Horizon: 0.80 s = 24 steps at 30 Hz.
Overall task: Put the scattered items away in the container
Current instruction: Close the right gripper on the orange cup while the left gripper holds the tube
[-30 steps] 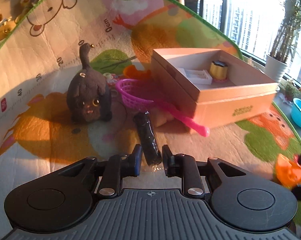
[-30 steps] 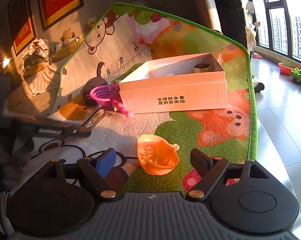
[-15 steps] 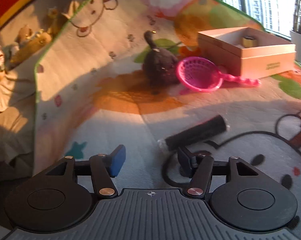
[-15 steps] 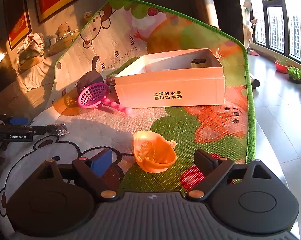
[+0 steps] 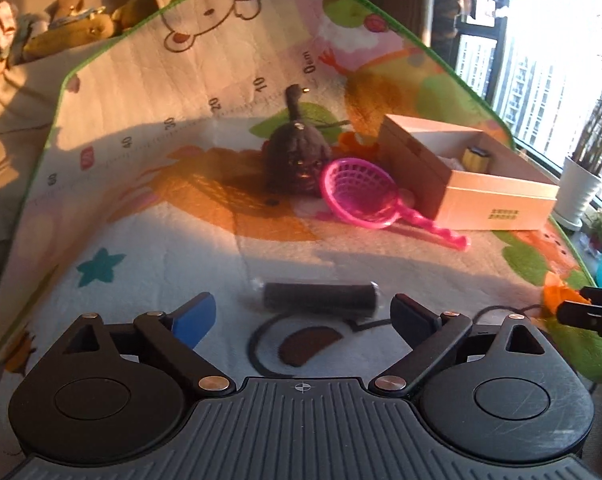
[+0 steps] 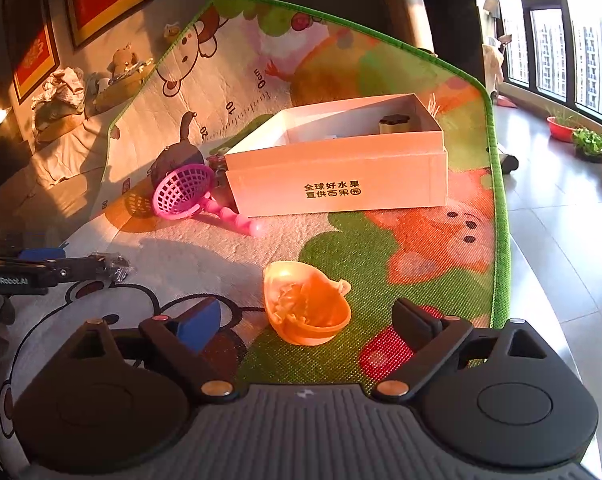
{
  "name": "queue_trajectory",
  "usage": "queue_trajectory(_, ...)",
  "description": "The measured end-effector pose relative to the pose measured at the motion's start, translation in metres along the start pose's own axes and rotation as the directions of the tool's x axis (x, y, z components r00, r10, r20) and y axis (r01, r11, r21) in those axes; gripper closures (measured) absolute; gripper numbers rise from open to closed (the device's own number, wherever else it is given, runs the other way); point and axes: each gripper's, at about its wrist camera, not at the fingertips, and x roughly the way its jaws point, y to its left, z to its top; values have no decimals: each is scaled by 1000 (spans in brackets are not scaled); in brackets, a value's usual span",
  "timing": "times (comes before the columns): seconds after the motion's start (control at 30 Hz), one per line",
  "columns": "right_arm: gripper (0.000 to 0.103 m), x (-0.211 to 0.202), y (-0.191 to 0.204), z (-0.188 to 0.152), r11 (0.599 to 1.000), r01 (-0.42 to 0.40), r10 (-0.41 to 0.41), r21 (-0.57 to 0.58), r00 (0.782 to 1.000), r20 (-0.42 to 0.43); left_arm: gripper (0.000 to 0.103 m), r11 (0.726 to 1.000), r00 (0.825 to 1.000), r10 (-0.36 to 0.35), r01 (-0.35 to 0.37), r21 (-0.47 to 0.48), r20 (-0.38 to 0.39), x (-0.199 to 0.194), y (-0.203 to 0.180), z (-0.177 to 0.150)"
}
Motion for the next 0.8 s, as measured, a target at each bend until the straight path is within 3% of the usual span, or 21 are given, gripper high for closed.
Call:
queue_trajectory(0.13, 10, 0, 0, 0, 1000, -2, 2, 0, 1000, 1, 5, 994, 999, 39, -39, 99, 1, 18, -15, 2)
queue_trajectory(0.3, 8, 0, 0, 0, 1000, -5, 5, -4, 1000, -2, 5, 994, 999, 15, -11, 111, -37, 36, -5, 4)
queue_trajectory(0.5, 8, 1, 1, 0, 1000, -1, 1, -7, 1000, -10, 5, 994, 997, -52, 57, 91, -52, 47, -3, 4)
queue_trajectory(0.63, 8, 1, 2, 0, 1000, 4, -4, -9, 1000, -13, 12, 987, 994, -98, 103, 123, -45, 47, -18, 2)
queue_trajectory(0.8, 8, 2, 4, 0, 1000, 23, -24, -19, 1000, -14, 12, 968, 978, -207, 210, 140, -37, 42, -46, -4)
